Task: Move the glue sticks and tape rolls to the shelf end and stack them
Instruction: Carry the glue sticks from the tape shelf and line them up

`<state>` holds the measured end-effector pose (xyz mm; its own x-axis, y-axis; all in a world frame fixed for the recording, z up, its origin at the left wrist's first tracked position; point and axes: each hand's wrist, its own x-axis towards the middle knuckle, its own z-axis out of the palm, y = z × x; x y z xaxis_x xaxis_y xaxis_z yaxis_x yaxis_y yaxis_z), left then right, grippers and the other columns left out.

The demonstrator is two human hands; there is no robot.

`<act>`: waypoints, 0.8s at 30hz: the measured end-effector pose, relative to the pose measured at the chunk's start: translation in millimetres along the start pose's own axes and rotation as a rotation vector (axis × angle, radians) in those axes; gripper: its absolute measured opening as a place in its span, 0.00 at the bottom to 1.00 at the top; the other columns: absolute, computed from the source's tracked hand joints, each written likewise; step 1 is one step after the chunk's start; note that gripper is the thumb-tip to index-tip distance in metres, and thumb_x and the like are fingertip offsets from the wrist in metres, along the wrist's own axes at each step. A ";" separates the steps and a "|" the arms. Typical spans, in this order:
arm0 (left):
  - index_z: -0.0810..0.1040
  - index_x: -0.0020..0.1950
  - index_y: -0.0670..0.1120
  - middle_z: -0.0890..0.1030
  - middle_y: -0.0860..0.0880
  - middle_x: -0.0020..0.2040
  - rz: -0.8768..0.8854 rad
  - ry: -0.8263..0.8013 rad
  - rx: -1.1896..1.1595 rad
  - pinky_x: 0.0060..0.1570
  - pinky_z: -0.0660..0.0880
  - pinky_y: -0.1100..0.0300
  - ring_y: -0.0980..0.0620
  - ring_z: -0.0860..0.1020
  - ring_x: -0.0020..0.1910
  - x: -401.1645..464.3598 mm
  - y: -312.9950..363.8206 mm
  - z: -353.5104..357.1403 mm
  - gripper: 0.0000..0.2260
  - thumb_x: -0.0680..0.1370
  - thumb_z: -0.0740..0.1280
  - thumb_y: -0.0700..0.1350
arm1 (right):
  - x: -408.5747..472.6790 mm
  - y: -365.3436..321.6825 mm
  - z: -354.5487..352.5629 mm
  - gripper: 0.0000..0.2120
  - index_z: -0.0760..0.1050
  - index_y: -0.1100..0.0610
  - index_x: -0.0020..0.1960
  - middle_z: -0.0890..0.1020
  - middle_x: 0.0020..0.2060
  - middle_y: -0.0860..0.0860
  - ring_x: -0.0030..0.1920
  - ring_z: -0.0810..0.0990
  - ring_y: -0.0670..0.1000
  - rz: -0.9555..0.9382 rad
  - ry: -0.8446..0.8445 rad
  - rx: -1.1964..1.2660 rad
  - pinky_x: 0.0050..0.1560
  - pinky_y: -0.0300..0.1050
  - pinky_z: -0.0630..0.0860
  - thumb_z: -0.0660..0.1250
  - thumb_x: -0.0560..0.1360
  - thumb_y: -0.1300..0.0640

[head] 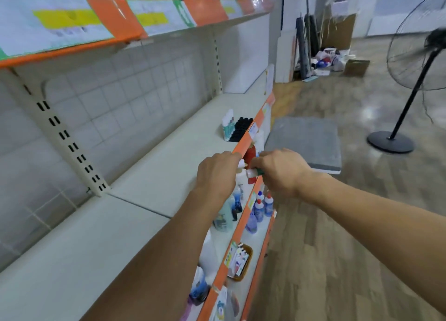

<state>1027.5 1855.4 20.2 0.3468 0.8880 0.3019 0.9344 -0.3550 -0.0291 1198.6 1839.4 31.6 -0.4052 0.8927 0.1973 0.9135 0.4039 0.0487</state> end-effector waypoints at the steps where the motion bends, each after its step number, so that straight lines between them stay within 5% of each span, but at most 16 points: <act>1: 0.74 0.55 0.50 0.77 0.48 0.49 0.004 -0.001 -0.005 0.37 0.67 0.55 0.44 0.78 0.46 11.3 0.7 2.9 0.09 0.76 0.65 0.39 | 5.9 7.2 -0.6 0.19 0.75 0.46 0.62 0.79 0.52 0.48 0.52 0.78 0.56 0.012 -0.006 0.005 0.44 0.45 0.69 0.63 0.74 0.60; 10: 0.74 0.57 0.50 0.78 0.48 0.49 0.013 0.047 -0.067 0.38 0.70 0.55 0.44 0.78 0.47 93.1 10.1 31.1 0.08 0.79 0.64 0.41 | 60.5 74.5 5.5 0.19 0.74 0.45 0.64 0.79 0.54 0.49 0.57 0.78 0.55 0.051 -0.035 0.012 0.45 0.43 0.64 0.63 0.75 0.59; 17: 0.76 0.56 0.52 0.80 0.52 0.50 -0.151 0.136 -0.245 0.45 0.76 0.51 0.47 0.78 0.49 154.2 14.6 56.4 0.07 0.78 0.65 0.46 | 126.0 135.3 30.3 0.18 0.75 0.48 0.64 0.78 0.57 0.49 0.58 0.77 0.54 -0.015 -0.039 0.083 0.45 0.43 0.64 0.63 0.75 0.58; 21: 0.75 0.52 0.54 0.79 0.54 0.45 -0.299 0.244 -0.357 0.41 0.74 0.55 0.52 0.76 0.45 188.2 23.1 73.2 0.11 0.75 0.68 0.59 | 170.0 174.8 37.6 0.19 0.75 0.49 0.64 0.79 0.56 0.51 0.58 0.77 0.56 -0.090 -0.076 0.203 0.51 0.47 0.75 0.68 0.73 0.57; 24: 0.74 0.51 0.56 0.79 0.56 0.45 -0.435 0.293 -0.392 0.43 0.76 0.54 0.54 0.77 0.44 207.0 27.4 82.4 0.07 0.76 0.68 0.55 | 203.1 197.6 41.8 0.17 0.78 0.47 0.57 0.81 0.50 0.50 0.52 0.79 0.55 -0.134 -0.076 0.286 0.49 0.53 0.79 0.69 0.68 0.57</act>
<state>1131.6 2053.5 3.3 -0.1445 0.8779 0.4565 0.8665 -0.1105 0.4868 1295.3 2108.8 40.4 -0.5324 0.8359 0.1333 0.8090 0.5488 -0.2105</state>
